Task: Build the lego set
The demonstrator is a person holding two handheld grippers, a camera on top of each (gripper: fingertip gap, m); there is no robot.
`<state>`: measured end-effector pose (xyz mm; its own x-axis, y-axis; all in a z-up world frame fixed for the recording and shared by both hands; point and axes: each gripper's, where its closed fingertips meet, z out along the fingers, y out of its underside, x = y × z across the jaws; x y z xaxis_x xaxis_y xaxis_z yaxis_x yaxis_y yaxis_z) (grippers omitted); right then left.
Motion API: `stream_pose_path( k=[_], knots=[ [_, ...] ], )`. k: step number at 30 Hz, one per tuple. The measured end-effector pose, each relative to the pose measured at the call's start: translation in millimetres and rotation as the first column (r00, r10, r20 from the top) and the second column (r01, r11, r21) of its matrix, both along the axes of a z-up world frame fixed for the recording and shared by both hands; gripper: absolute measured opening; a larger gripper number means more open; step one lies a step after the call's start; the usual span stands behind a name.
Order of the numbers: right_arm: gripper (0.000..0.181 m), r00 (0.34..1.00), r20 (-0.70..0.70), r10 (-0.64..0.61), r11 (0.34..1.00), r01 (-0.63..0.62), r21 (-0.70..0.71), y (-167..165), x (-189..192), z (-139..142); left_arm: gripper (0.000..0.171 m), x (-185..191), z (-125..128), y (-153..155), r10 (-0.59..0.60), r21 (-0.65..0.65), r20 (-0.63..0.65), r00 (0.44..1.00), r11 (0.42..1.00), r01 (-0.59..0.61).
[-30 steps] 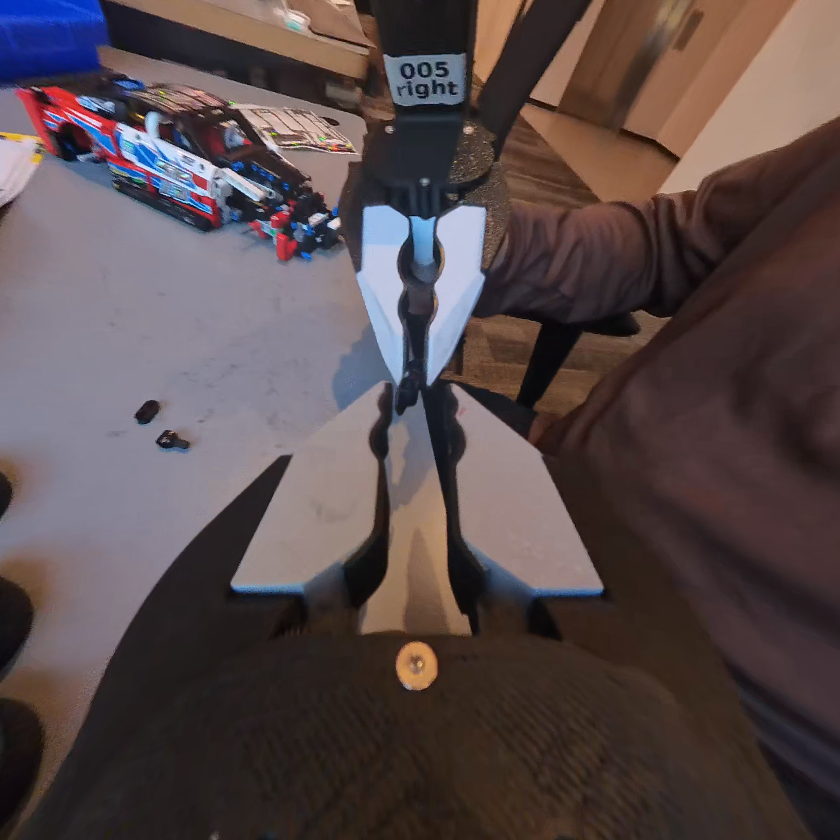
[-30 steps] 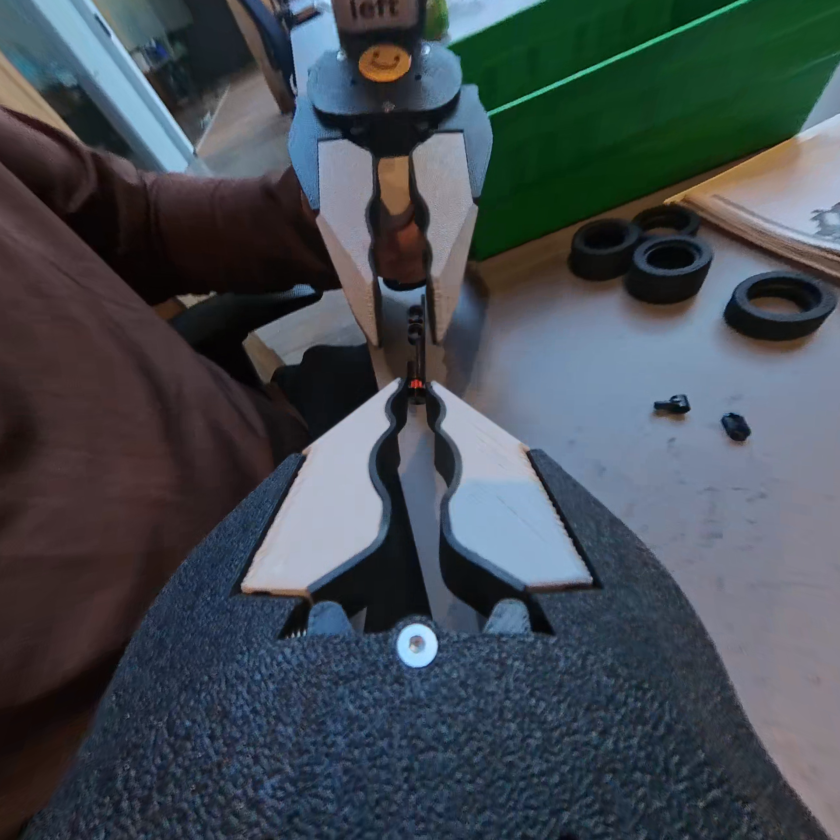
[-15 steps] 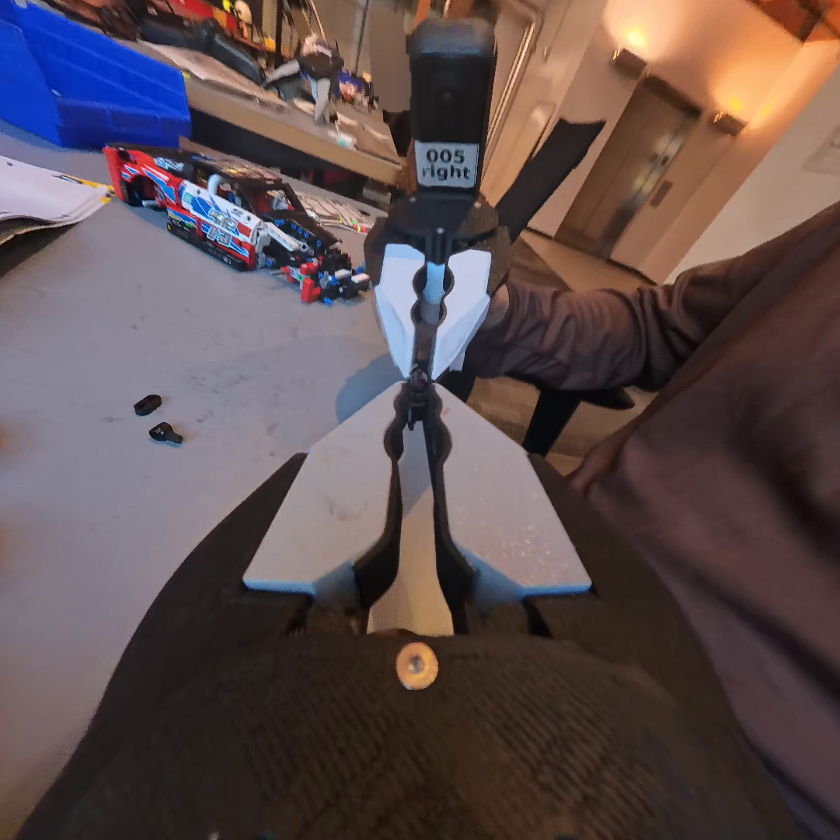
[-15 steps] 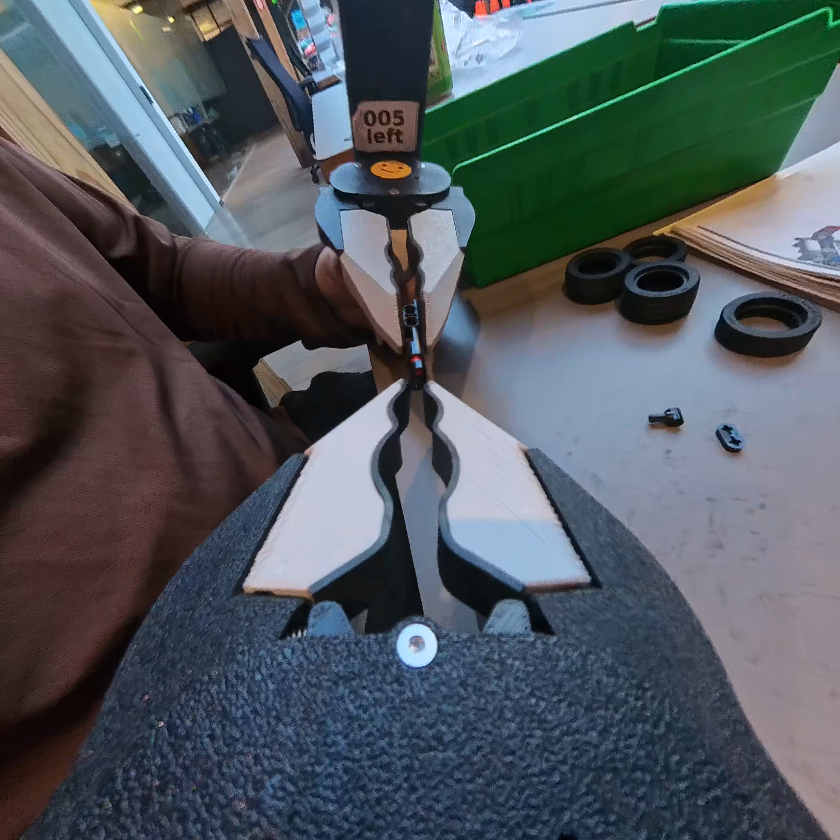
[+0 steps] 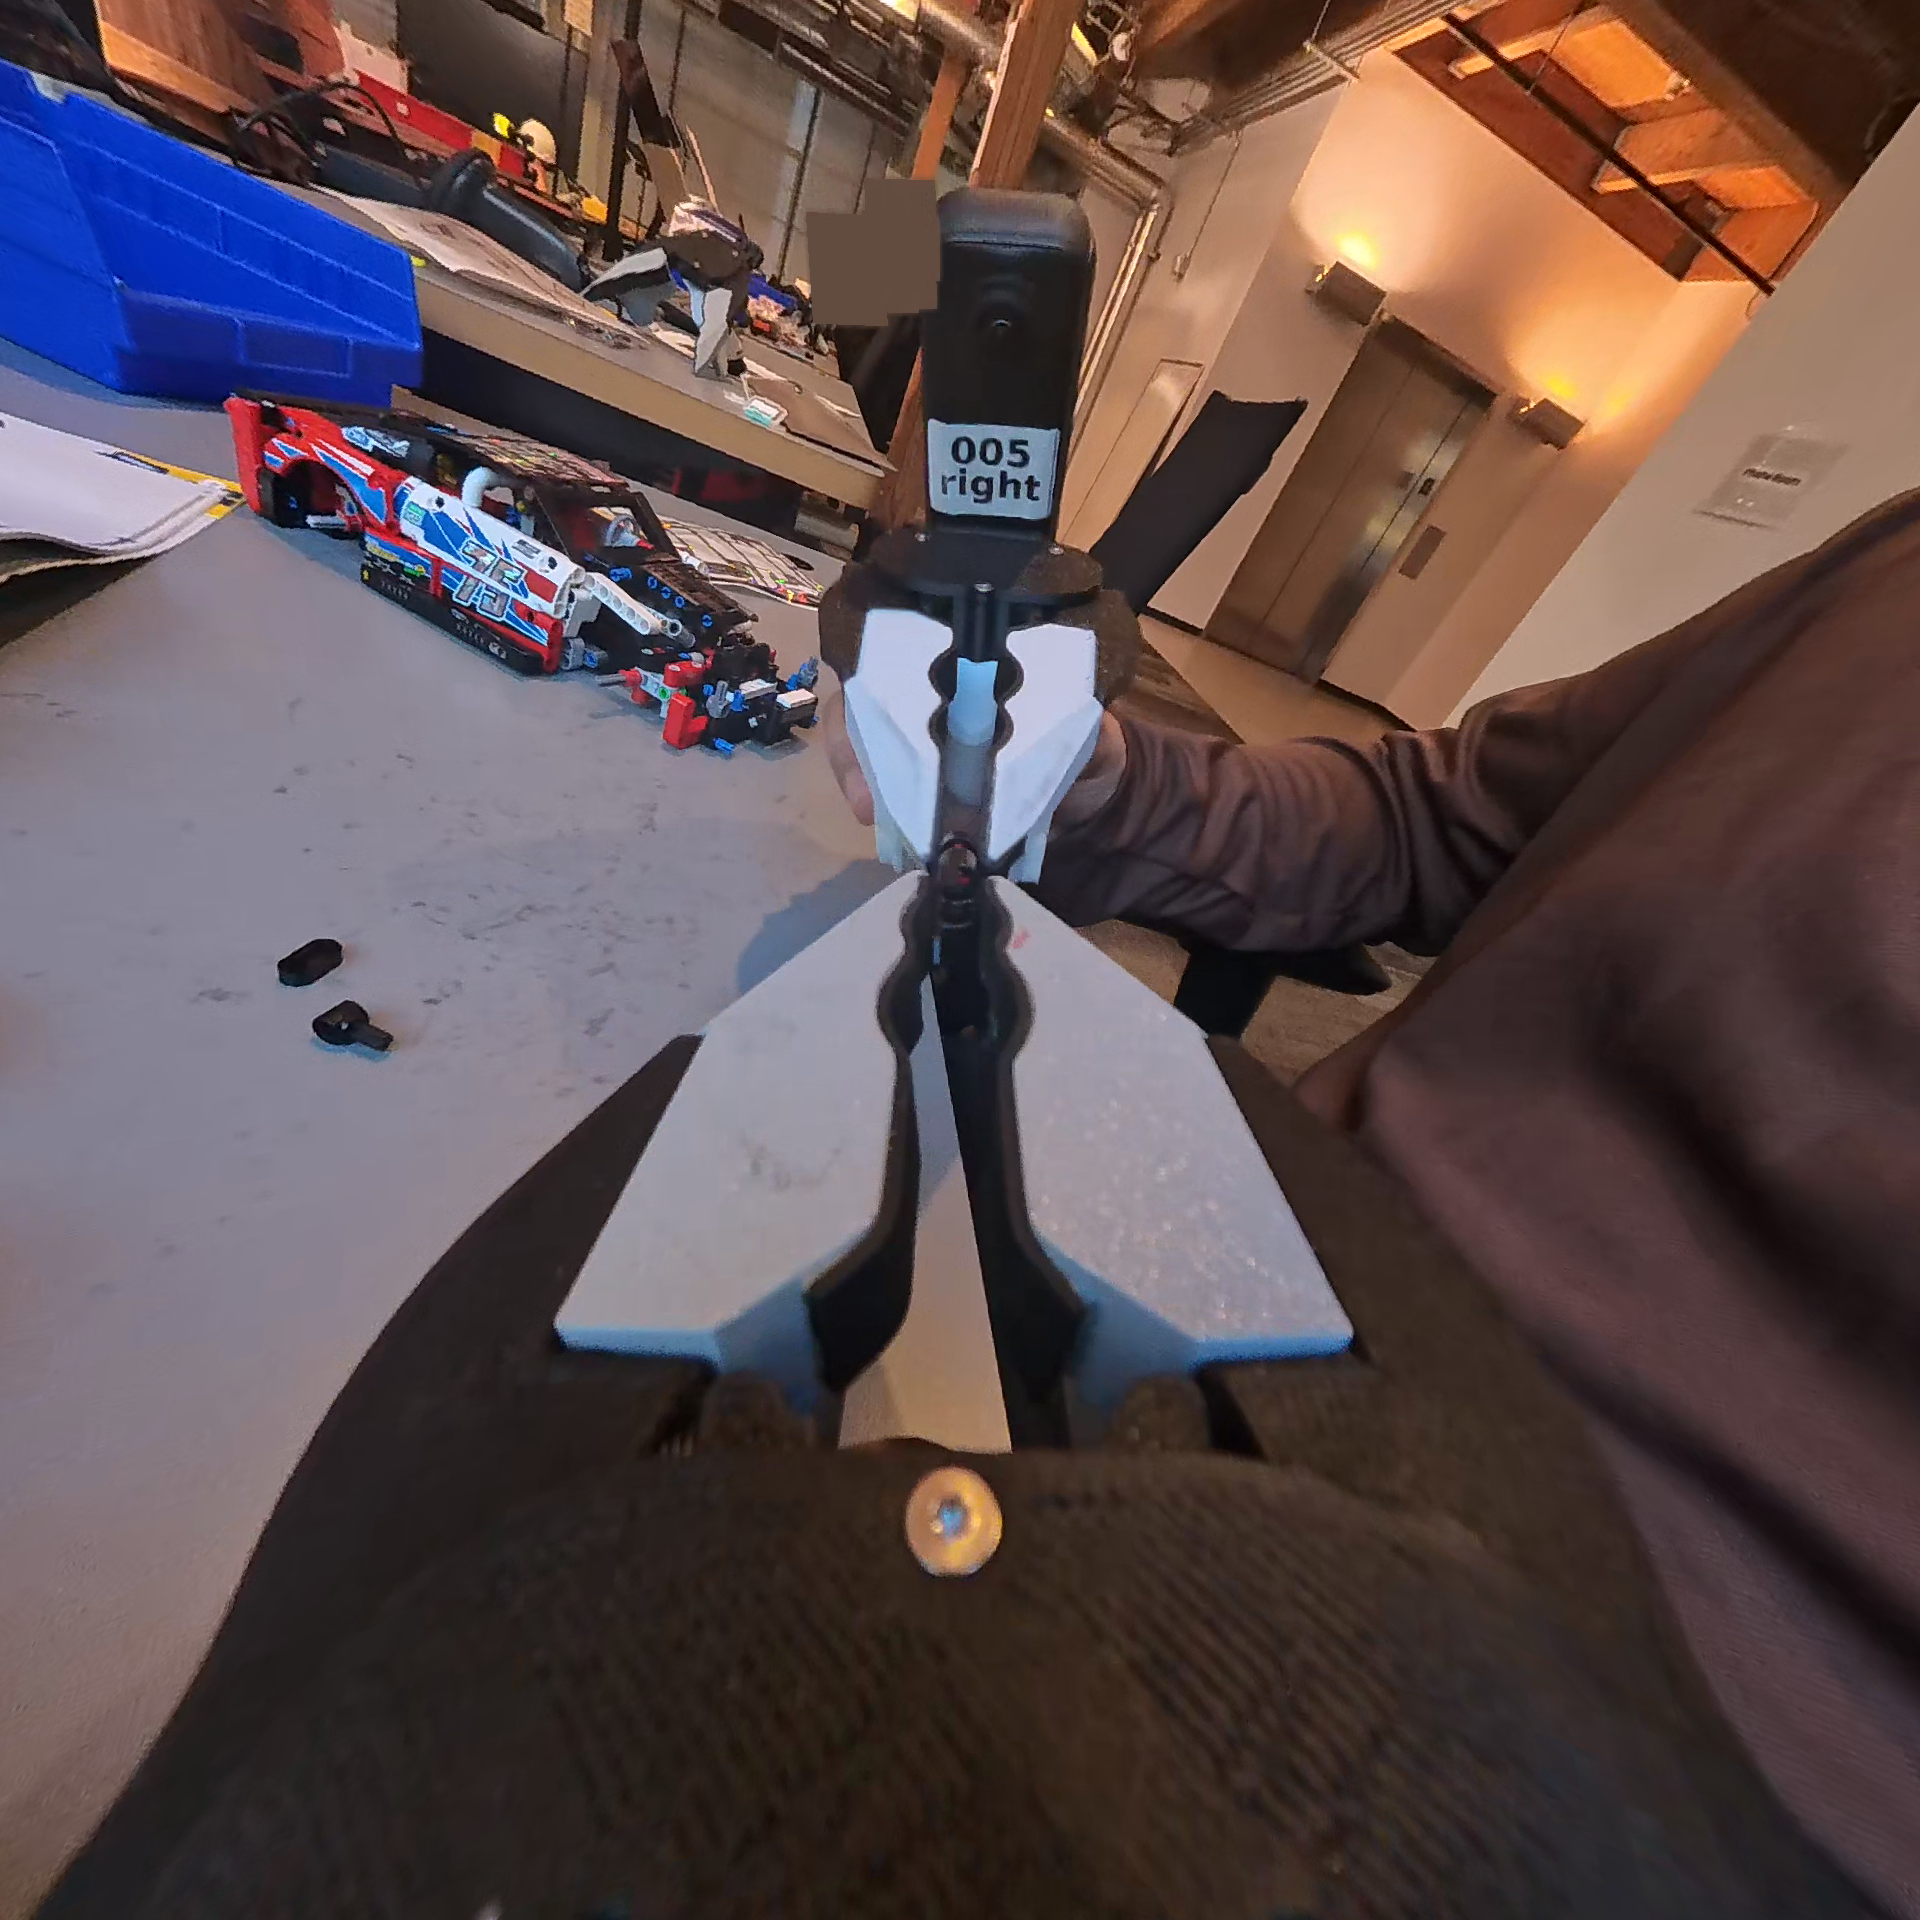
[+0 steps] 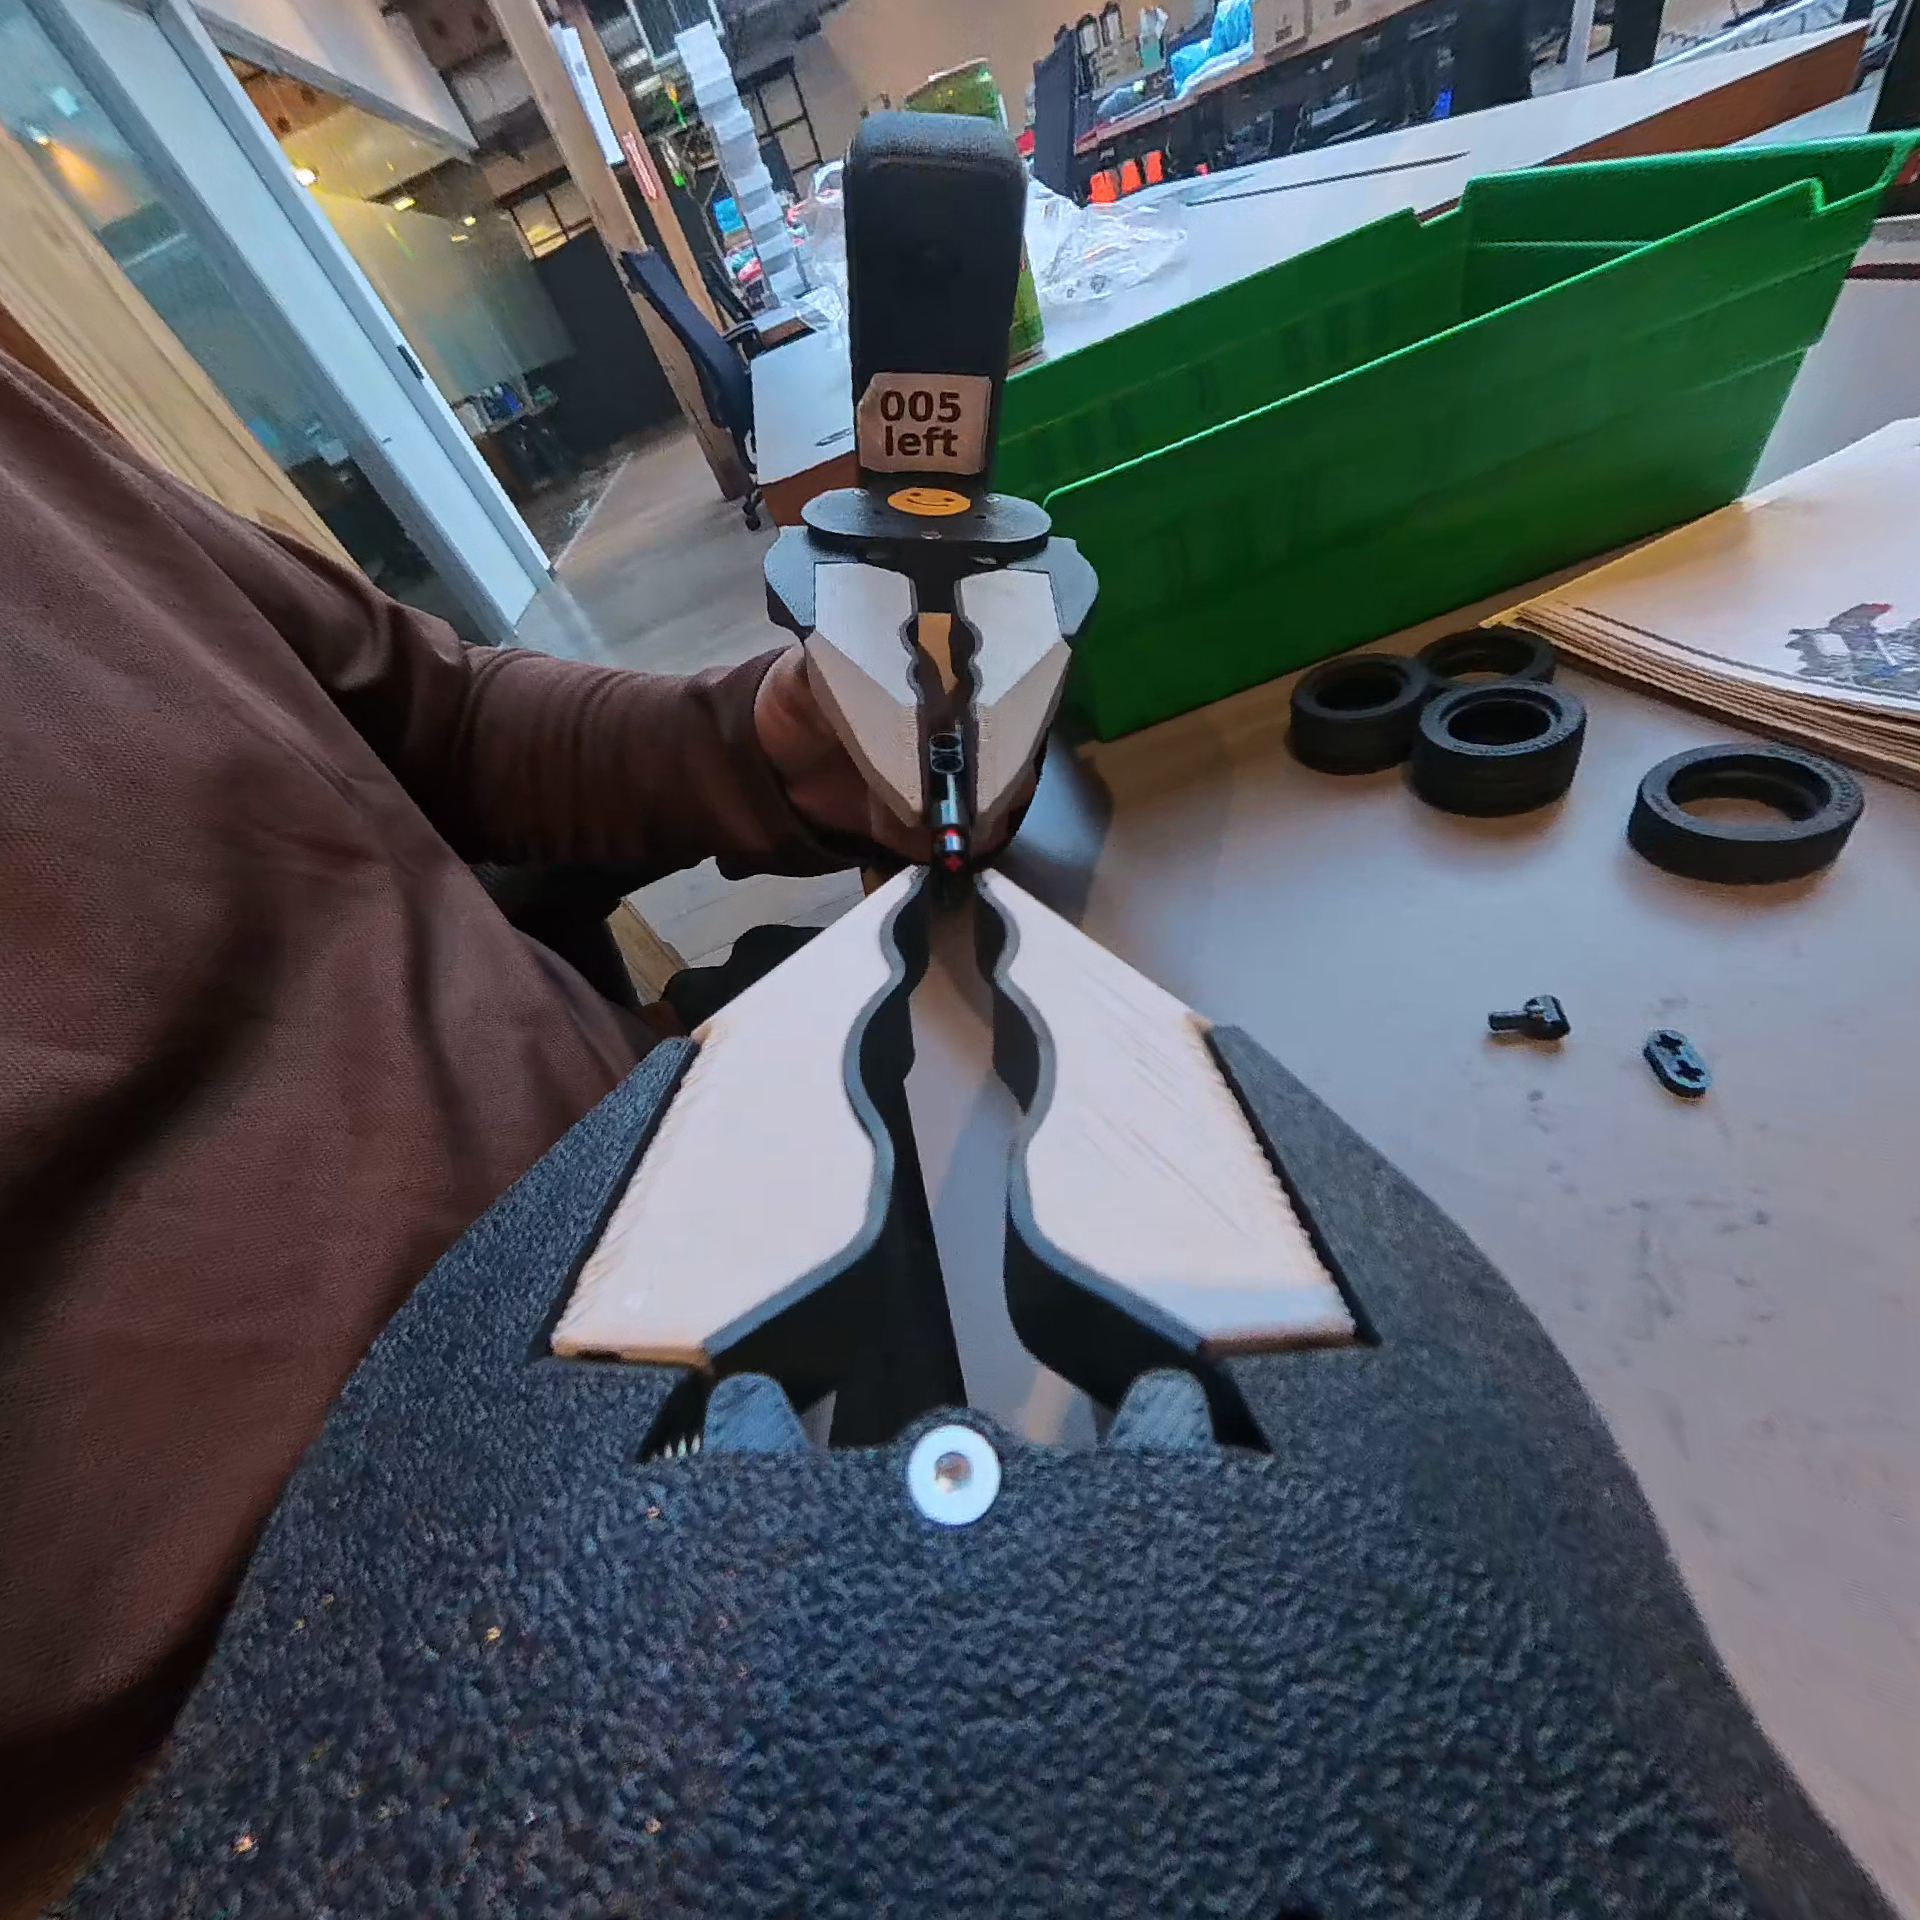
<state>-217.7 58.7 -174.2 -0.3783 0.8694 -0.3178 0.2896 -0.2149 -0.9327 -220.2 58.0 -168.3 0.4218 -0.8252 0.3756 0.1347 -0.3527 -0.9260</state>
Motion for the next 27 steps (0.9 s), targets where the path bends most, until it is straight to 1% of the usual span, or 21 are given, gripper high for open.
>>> stream_pose_path(
  k=[6,10,13,16,19,21,23,25,27],
  knots=[
    [0.007,1.000,0.001,0.003,1.000,-0.003,-0.009,-0.6,0.2,-1.0,0.004,1.3,-1.1,0.2,-0.012,-0.006,-0.005,1.000,1.000,0.012],
    [0.007,0.998,0.061,0.005,0.999,-0.007,0.037,1.4,1.4,-12.2,0.004,3.4,-11.9,2.2,0.003,-0.016,-0.101,0.995,1.000,-0.005],
    [0.006,0.996,0.093,0.015,0.999,-0.020,0.050,1.6,1.4,-18.7,0.005,3.8,-17.9,2.5,-0.012,-0.046,-0.131,0.991,0.999,0.006],
    [0.006,0.987,0.156,0.028,0.992,-0.047,0.120,0.0,1.3,-33.5,0.005,4.7,-31.6,1.7,-0.034,-0.070,-0.231,0.972,0.997,0.018],
    [0.005,0.983,0.177,0.039,0.992,-0.060,0.111,-1.1,-1.9,-38.5,0.004,5.2,-37.1,2.4,-0.052,-0.099,-0.253,0.966,0.995,0.028],
    [0.005,0.978,0.208,0.028,0.987,-0.060,0.149,1.3,-3.9,-45.1,0.005,3.5,-43.2,5.3,-0.047,-0.113,-0.292,0.955,0.993,0.014],
    [0.006,0.974,0.227,0.017,0.987,-0.053,0.153,4.1,-5.4,-48.6,0.005,1.9,-46.0,8.0,-0.042,-0.128,-0.303,0.952,0.992,0.003],
    [0.007,0.974,0.226,0.001,0.990,-0.033,0.139,8.1,-7.3,-48.6,0.005,-0.3,-45.8,11.8,-0.024,-0.118,-0.306,0.952,0.993,-0.013],
    [0.008,0.978,0.207,-0.013,0.989,-0.018,0.145,10.9,-7.7,-46.1,0.004,-0.9,-43.4,13.9,0.000,-0.067,-0.325,0.946,0.997,-0.023]
  ],
)
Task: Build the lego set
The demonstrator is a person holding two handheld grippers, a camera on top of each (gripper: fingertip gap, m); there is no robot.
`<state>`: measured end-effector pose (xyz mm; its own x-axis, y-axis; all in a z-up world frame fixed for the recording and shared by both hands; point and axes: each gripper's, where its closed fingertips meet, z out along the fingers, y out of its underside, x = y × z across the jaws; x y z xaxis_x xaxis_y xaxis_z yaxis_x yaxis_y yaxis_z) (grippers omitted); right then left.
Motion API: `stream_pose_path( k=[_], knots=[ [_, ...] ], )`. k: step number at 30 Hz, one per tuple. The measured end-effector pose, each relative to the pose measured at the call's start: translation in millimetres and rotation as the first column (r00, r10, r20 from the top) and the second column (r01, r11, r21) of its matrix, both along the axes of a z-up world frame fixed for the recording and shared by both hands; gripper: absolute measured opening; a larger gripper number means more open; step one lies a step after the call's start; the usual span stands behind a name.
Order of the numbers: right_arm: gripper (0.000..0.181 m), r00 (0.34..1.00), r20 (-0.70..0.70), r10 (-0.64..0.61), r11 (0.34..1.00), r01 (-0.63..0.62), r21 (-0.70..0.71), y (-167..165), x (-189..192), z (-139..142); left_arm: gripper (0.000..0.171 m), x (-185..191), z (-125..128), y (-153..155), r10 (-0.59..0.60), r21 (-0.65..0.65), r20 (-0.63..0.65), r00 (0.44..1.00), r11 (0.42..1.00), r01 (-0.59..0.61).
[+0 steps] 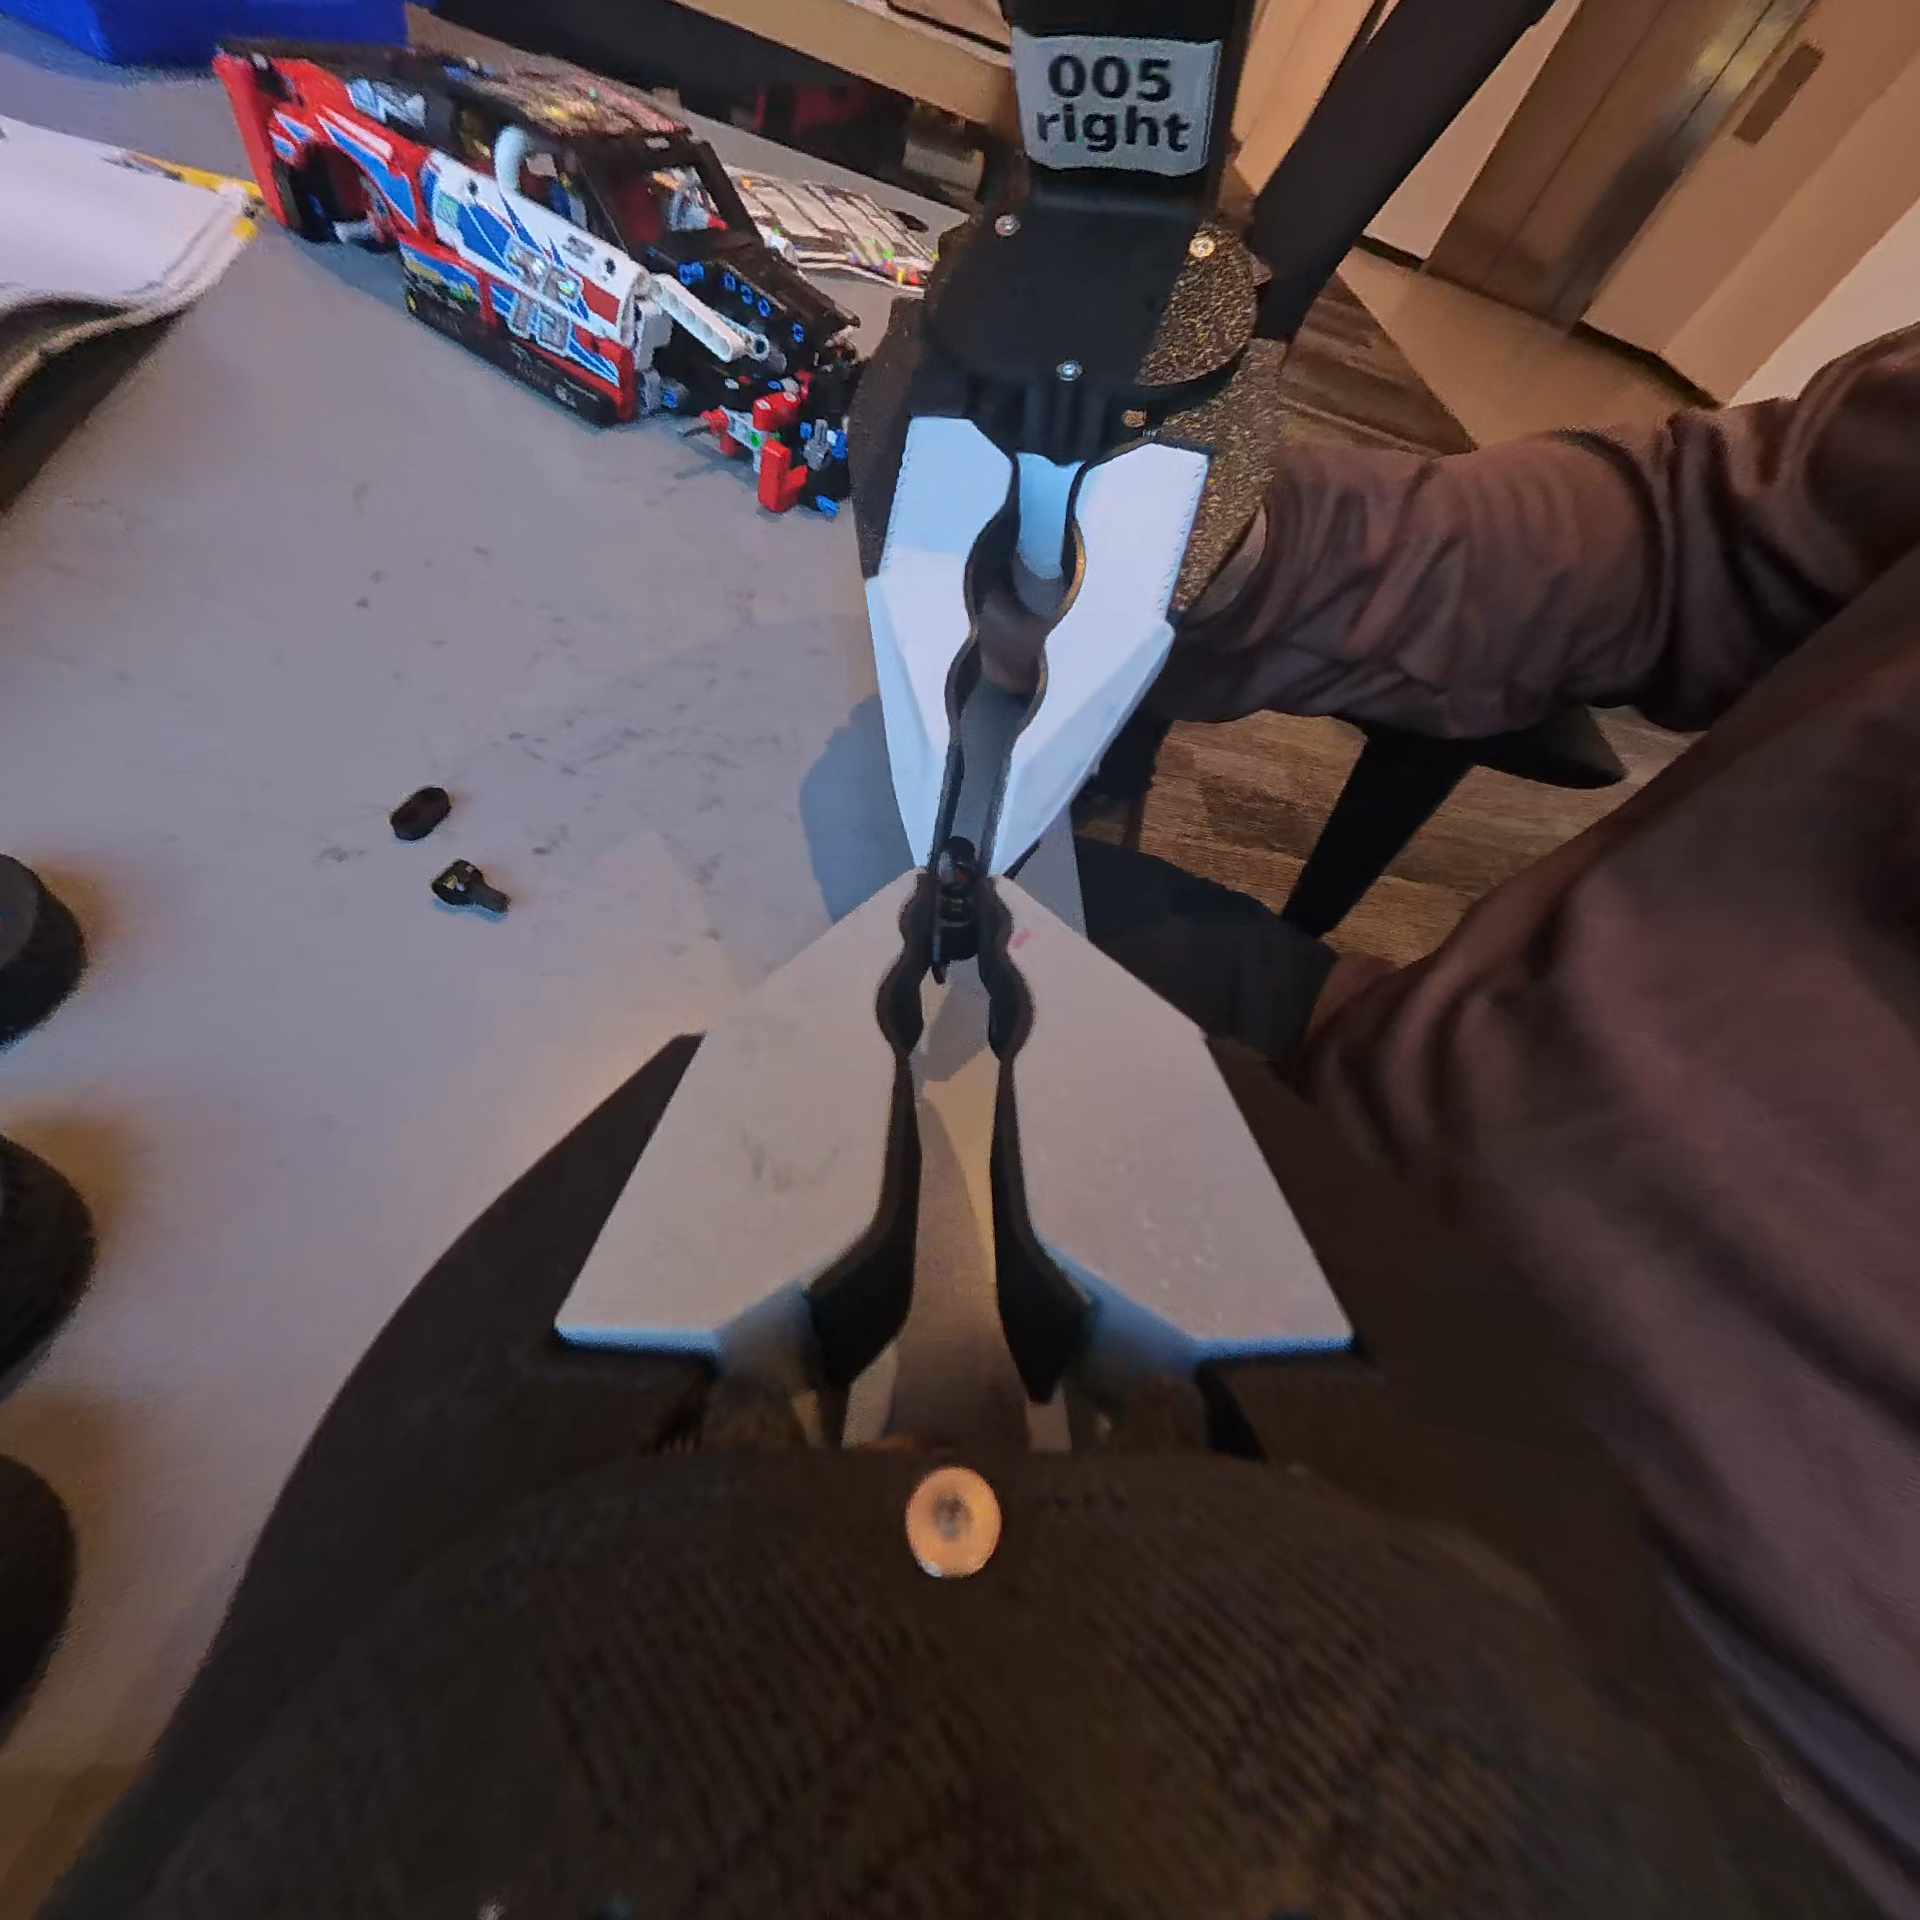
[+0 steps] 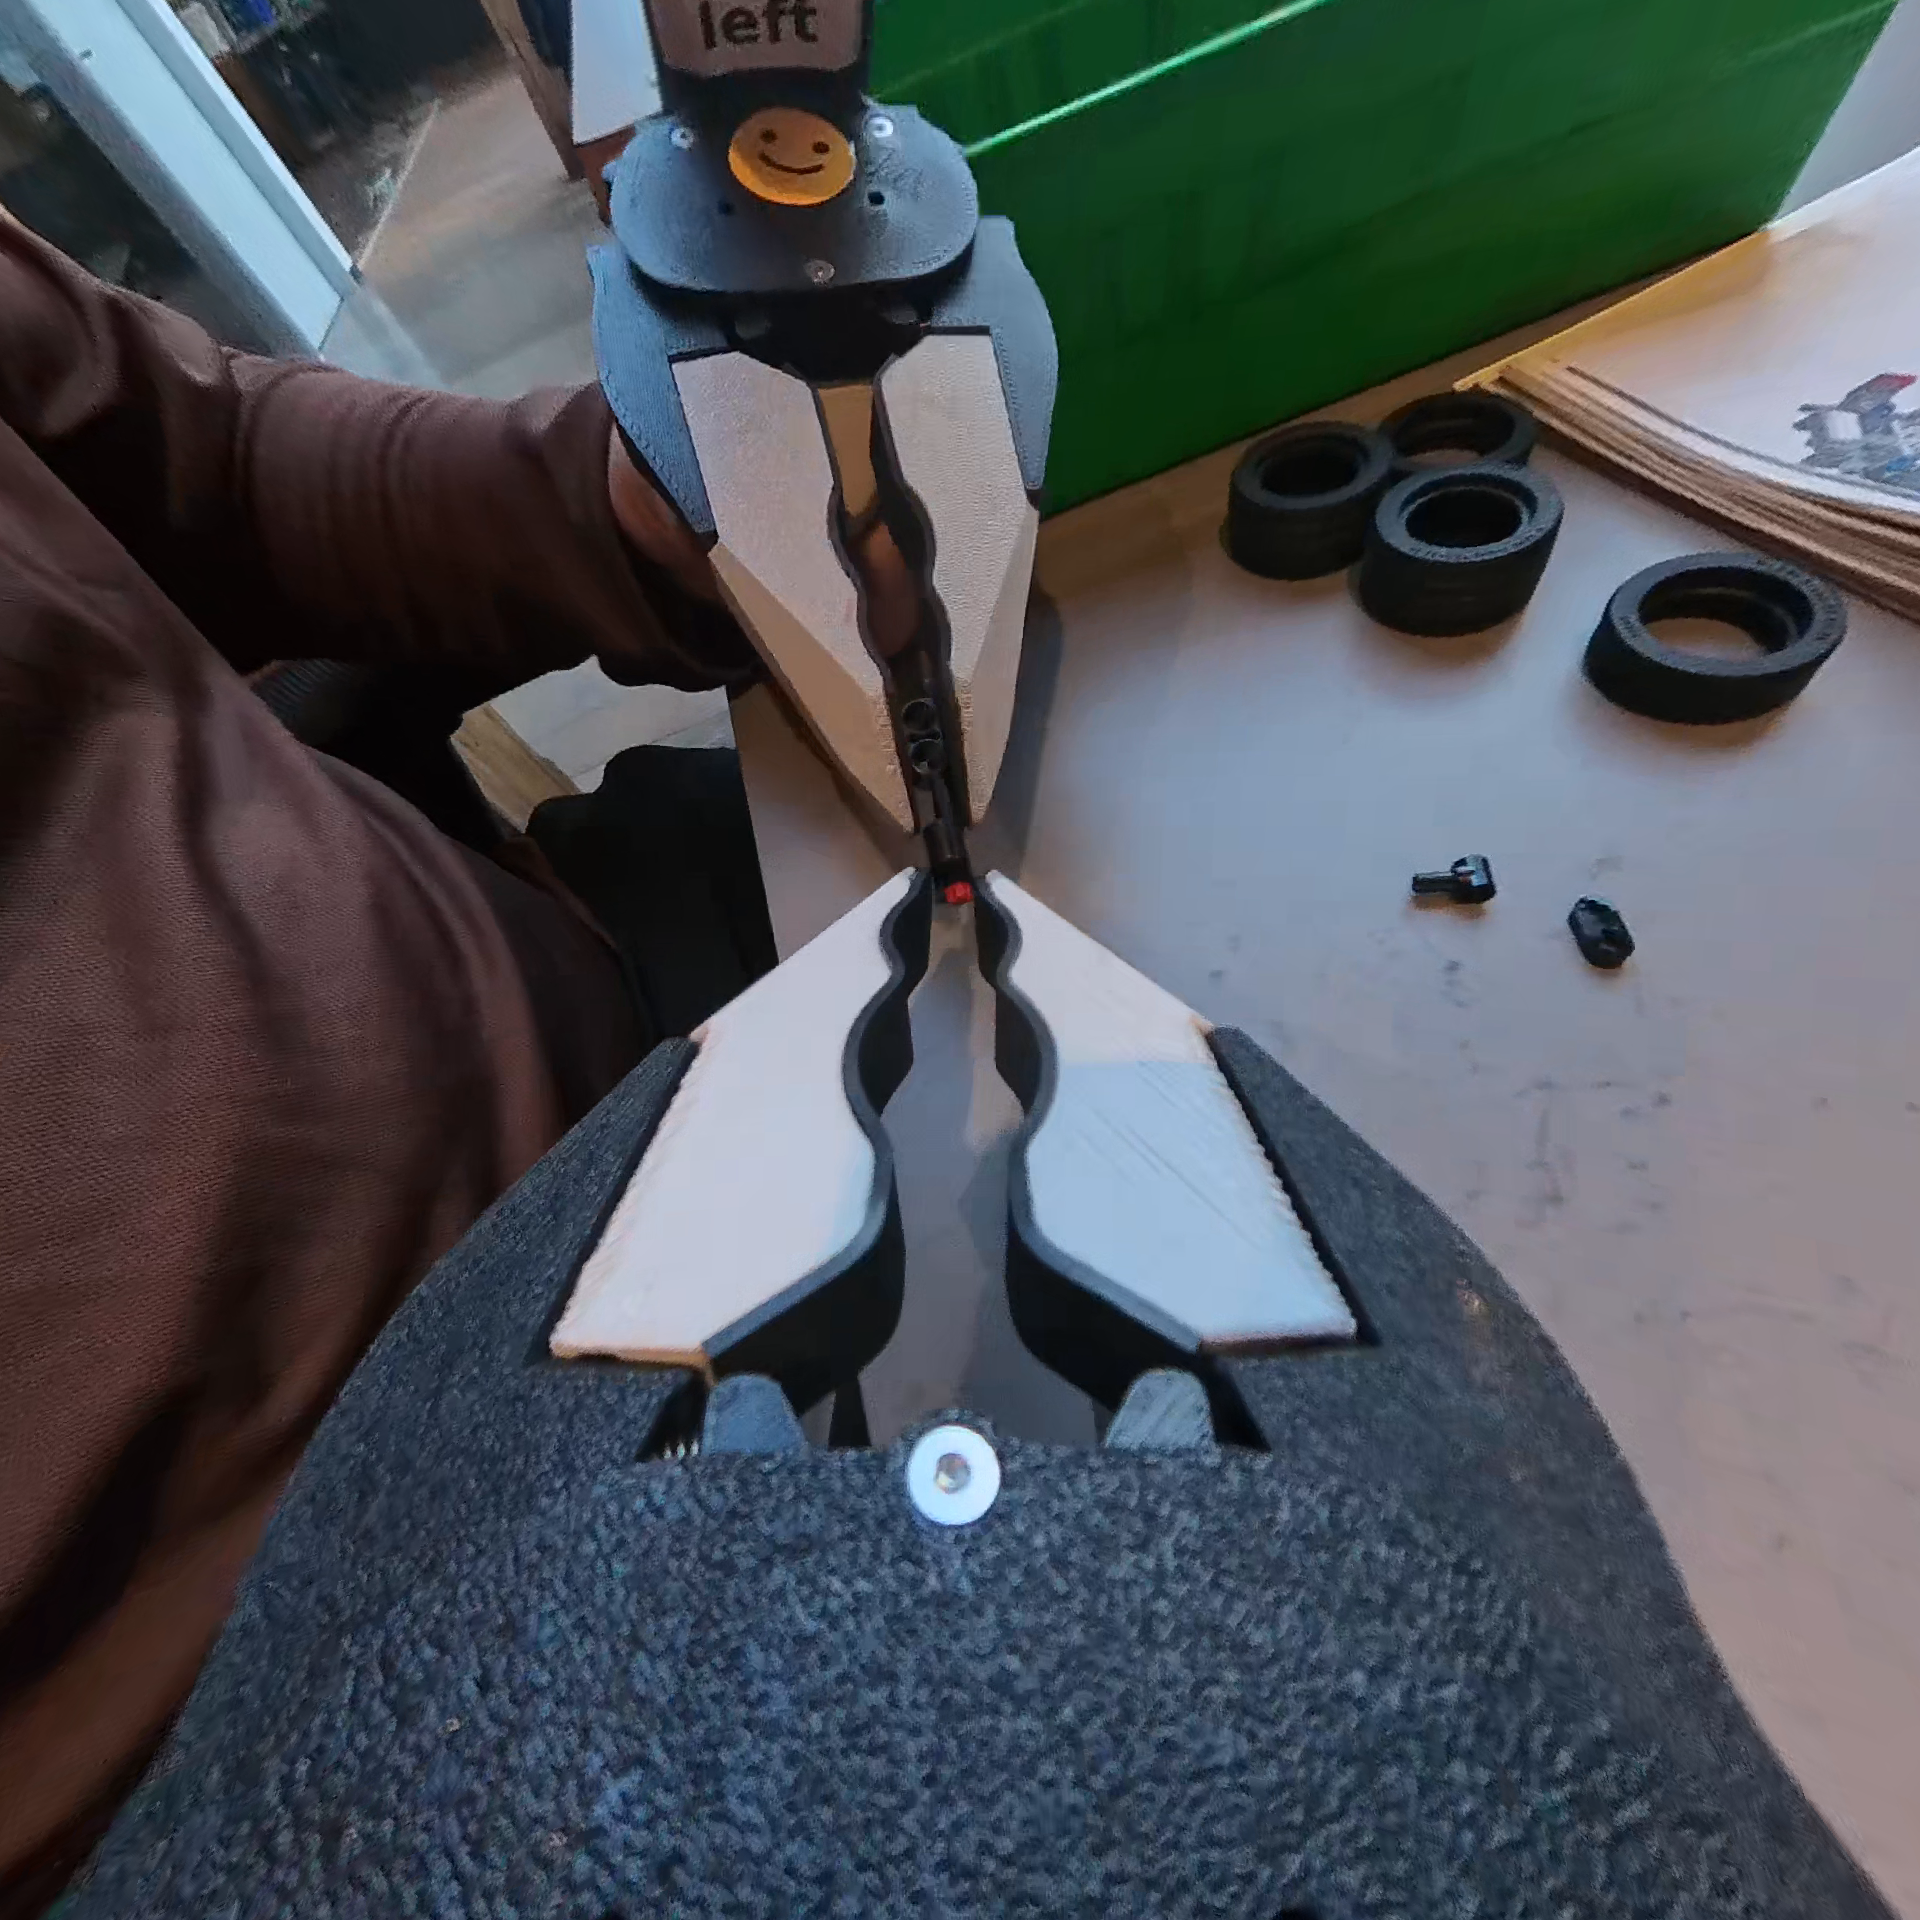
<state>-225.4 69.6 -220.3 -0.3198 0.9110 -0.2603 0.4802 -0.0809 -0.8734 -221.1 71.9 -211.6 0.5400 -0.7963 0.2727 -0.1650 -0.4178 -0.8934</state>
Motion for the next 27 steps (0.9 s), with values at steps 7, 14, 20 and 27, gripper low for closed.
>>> stream_pose_path(
  k=[7,14,20,27],
  knots=[
    [0.020,0.997,-0.077,-0.031,0.990,0.041,0.137,5.7,4.7,5.6,0.004,-1.4,0.6,-0.4,0.040,0.240,-0.173,0.984,0.971,0.003],
    [0.020,0.999,-0.051,-0.018,0.977,0.029,0.212,0.8,3.3,-2.6,0.004,-6.4,4.9,4.5,0.100,0.285,-0.166,0.981,0.957,-0.049],
    [0.017,0.993,-0.057,-0.104,0.960,0.115,0.256,12.7,-0.1,-3.8,0.004,-11.5,12.9,5.6,0.182,0.399,-0.178,0.967,0.912,-0.099],
    [0.015,0.978,-0.104,-0.180,0.949,0.201,0.244,26.4,-2.6,3.9,0.004,-15.4,13.0,9.5,0.238,0.458,-0.218,0.947,0.882,-0.116]
  ],
)
